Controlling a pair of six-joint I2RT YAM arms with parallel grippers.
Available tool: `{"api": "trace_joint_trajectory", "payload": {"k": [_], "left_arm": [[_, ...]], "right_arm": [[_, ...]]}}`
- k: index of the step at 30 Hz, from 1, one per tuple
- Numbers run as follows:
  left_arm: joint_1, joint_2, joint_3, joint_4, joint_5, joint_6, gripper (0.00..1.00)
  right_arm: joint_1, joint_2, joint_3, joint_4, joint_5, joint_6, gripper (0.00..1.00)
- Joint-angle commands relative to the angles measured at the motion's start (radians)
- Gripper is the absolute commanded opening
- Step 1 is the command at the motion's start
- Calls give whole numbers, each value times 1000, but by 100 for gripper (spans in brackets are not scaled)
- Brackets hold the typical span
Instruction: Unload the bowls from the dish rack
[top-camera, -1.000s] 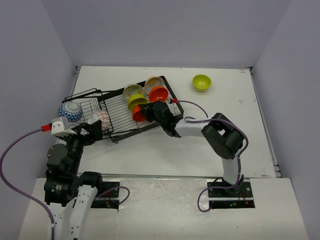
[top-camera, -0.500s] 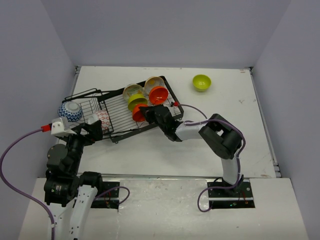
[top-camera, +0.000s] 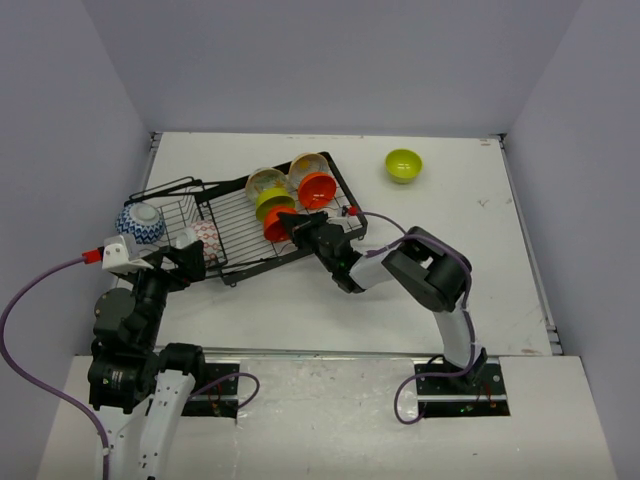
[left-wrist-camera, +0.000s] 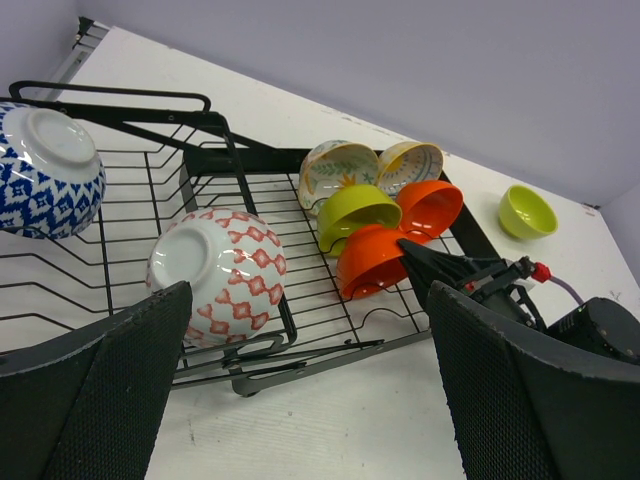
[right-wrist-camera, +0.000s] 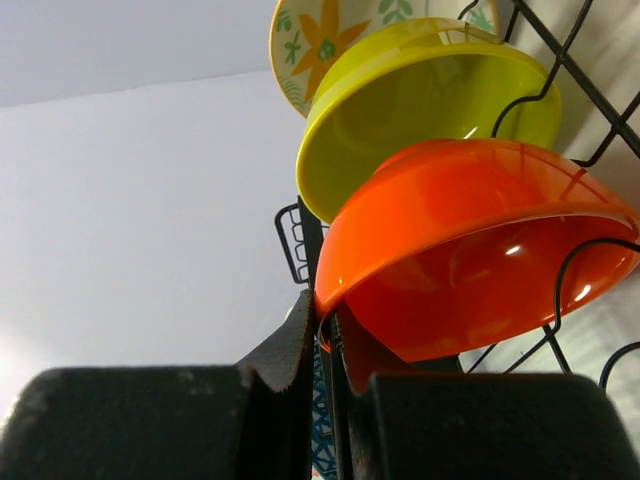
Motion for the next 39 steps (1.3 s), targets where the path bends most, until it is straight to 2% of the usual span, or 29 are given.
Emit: {"api": "trace_joint_trajectory", "payload": {"k": [1,7,11,18,22,27,33,36,37,39], "left_arm": [[-1,-7,-7,47,13,24,100],[1,-7,-7,47,13,24,100],[-1,-7,-7,47,11,24,100],[-1,-10,-7,45,10,24,100],[-1,-9,-7,45,11,24,100],[-1,-9,-7,47,11,24,100],[-1,-15,-7,47,10,24,100],[-1,-18,-7,47,10,24,100],[-1,-16,-7,47,10,24,100],[-1,-15,-7,47,11,24,100]], "right_arm": [[10,29,-7,256,8,-49,0],[10,39,-9,357,-12,-116,0],[9,56,-10,493,-35,-174,0],[9,46,-35,566,-61,-176,0],[9,-17,-75,639,-95,-243,0],[-10,-195,-153,610,-179,-320,0],[-88,-489,-237,400,-265,-470,0],[-178,-617,-228,134,-301,-565,0],[-207,-696,-219,-22,-301,-649,0],[-293,-775,-172,-214,-309,-751,0]]}}
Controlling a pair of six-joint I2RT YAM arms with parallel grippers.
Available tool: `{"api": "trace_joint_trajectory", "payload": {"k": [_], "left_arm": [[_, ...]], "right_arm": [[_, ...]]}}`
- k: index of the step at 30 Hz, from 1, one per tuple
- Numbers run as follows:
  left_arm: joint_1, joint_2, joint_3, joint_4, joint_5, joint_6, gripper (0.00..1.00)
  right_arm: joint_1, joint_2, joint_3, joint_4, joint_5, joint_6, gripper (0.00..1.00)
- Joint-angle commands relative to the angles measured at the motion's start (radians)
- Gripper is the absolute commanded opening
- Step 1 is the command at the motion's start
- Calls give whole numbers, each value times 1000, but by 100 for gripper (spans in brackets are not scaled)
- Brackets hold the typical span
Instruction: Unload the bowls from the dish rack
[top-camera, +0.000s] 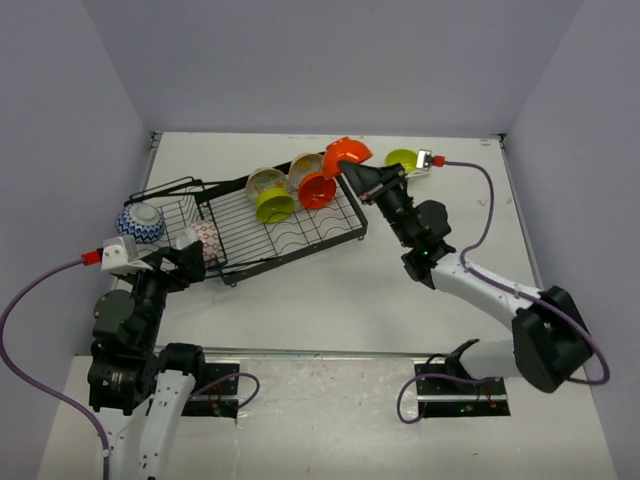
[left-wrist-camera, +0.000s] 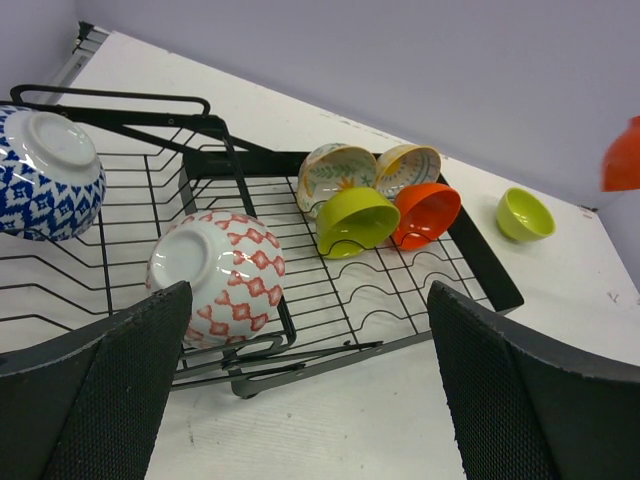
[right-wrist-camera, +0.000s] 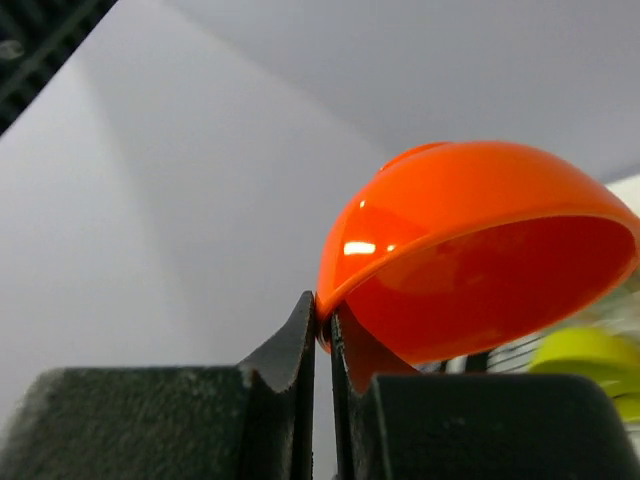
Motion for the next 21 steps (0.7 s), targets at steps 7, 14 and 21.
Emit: {"api": "trace_joint_trajectory", "payload": {"k": [7,14,21], "left_arm": [[1,5,-10,57,30,30,100],[1,4,-10,58,36,32,100],[-1,17,-10,57,43,33,100]], "right_arm": [[-332,-147,411,-1051,288,-679,0],[-515,258,829,-1524,250,-885,0],[-604,664,1243,-1837,187,-1000,0]]}}
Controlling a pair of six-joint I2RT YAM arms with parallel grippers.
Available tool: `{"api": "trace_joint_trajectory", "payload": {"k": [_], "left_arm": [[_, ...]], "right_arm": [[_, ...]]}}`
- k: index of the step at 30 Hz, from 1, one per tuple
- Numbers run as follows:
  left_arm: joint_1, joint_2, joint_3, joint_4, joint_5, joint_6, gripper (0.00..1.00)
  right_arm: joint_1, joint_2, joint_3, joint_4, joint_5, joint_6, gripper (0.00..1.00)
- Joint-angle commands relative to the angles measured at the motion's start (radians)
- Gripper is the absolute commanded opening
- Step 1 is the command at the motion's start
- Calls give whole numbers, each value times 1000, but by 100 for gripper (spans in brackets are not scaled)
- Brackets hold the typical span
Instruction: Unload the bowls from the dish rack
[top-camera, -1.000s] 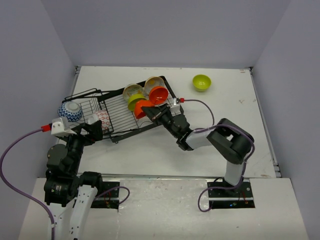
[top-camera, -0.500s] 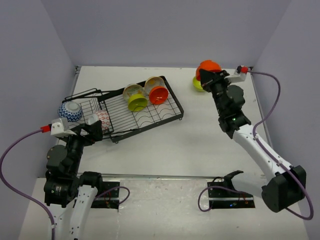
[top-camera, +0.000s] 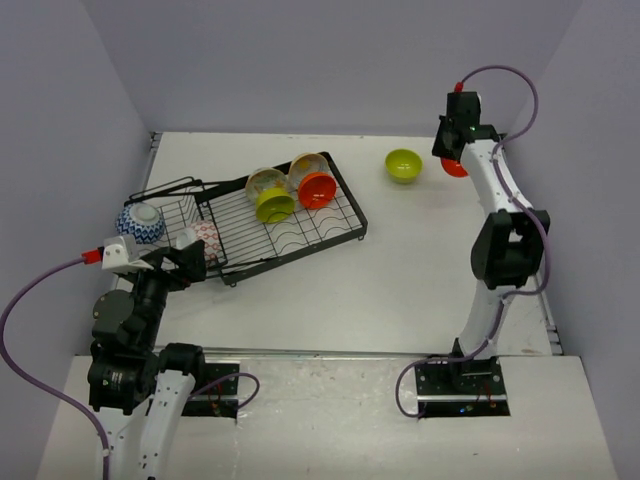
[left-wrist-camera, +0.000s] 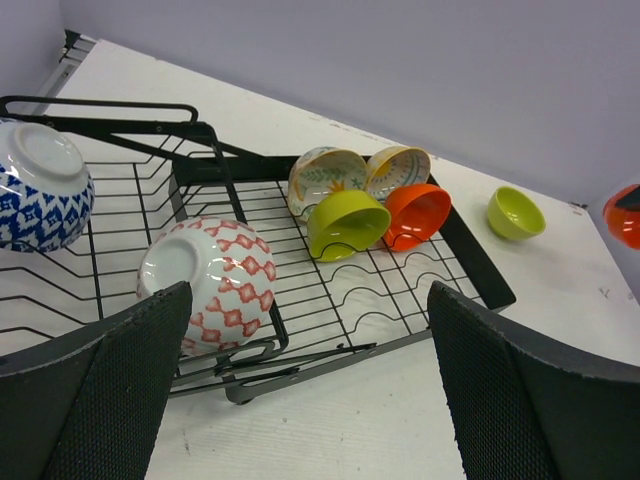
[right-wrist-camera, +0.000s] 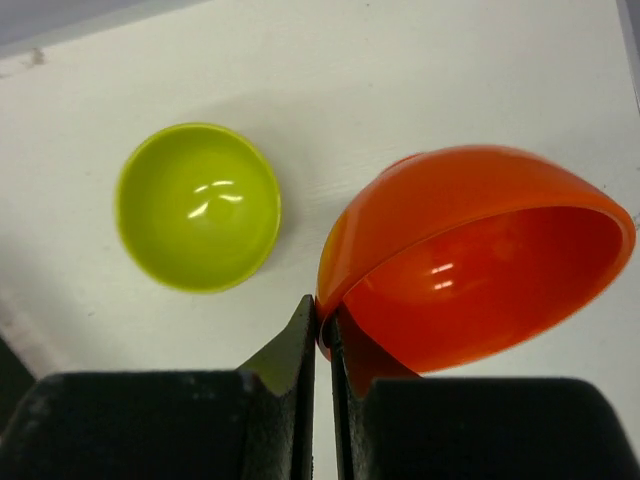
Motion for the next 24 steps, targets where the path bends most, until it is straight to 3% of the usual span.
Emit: {"api": "trace_joint_trajectory", "payload": {"k": [1,5,19,22,24], "left_arm": [[-1,15,-10,37,21,27,100],[-1,10,-10,39,21,26,100],[-2,14,-10,39,30,27,100],[-2,15,-10,39,27,29,100],[-2,20,-10,36,15,24,100]], "right_arm": [[-26,160,285,-274,-10,-125,0],[-46,320,427,-426,-37,-163,0],[-52,429,391,-394,48,-215,0],[-52,431,391,-389,53,-215,4],[-54,422,385,-380,61,-211,15]]}}
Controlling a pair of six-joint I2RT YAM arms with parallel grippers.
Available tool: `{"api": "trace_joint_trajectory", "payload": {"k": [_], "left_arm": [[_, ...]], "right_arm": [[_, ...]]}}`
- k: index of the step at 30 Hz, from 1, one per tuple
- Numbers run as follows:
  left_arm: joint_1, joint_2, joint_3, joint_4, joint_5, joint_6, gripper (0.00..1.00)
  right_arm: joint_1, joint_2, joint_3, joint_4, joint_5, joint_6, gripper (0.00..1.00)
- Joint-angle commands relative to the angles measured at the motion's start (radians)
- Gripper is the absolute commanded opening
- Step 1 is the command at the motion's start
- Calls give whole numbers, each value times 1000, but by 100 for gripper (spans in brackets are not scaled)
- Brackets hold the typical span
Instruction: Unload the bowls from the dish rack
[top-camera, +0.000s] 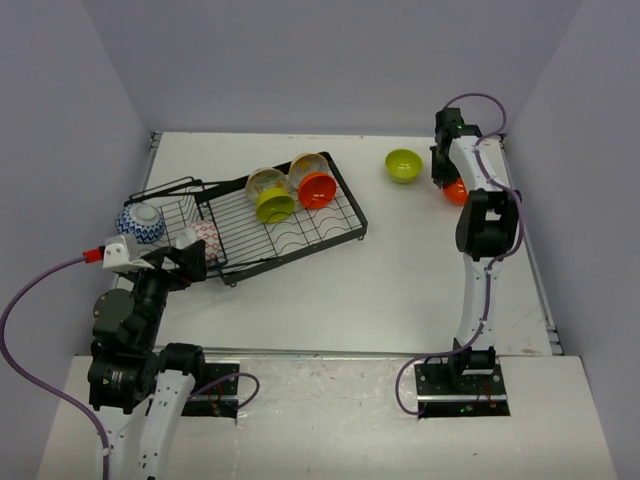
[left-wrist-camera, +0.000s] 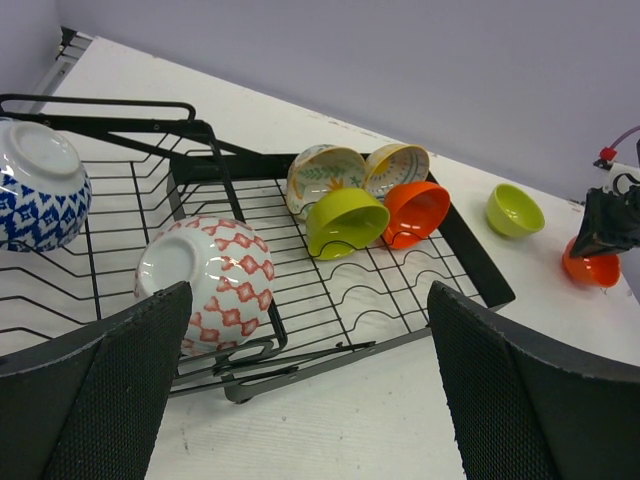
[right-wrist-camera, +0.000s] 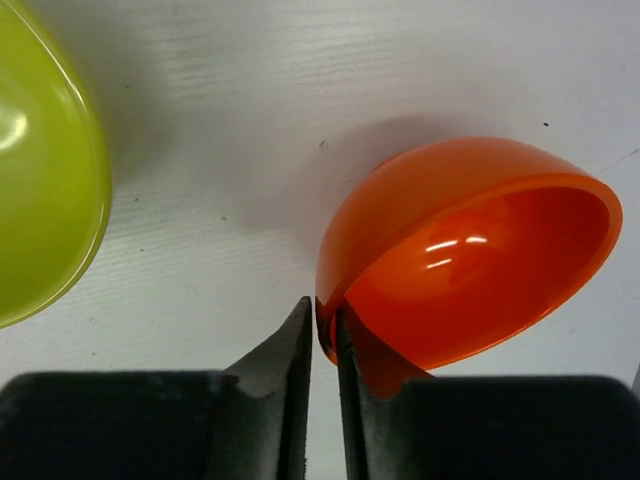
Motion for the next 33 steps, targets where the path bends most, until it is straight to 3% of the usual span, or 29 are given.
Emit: {"api": "trace_joint_trajectory", "payload": {"k": [1,3,5,11,18,21,22,23,25,27,28,31,33], "left_arm": [[-2,15,-9,33,3,24,100],[-2,20,-9,32,1,24,100],[-2,20,-9,33,3,24,100],[-2,20,-9,29,-13,21,100],[-1,32,-6,21,-27,15,100],[-1,31,-7,24,-33,12,100],[-1,32,-7,24,-33,12,100],[1,35,-7,26,-33,12,100],[2,45,-7,24,-36,10,100],[4,51,-6,24,-37,10,100],[10,55,-6,26,-36,10,100],[27,80,-4,30,-39,13,100],[38,95,-3,33,-39,15,100]], "right_arm": [[-3,-32,2,38,38,-20,20],[-3,-61,-33,58,40,-23,34],[-3,-83,-58,72,52,-29,39],[-3,-150,-133,130,40,11,42],[38,-396,-311,253,29,71,49],[107,-580,-519,413,-33,107,52],[121,-639,-602,585,-199,132,53],[126,-757,-786,687,-321,242,54],[126,-879,-958,1016,-566,474,52],[149,-901,-1119,1189,-641,636,51],[196,-899,-1147,1281,-649,745,51],[317,-864,-1165,1339,-557,894,66],[375,-844,-1170,1362,-426,943,73]]}}
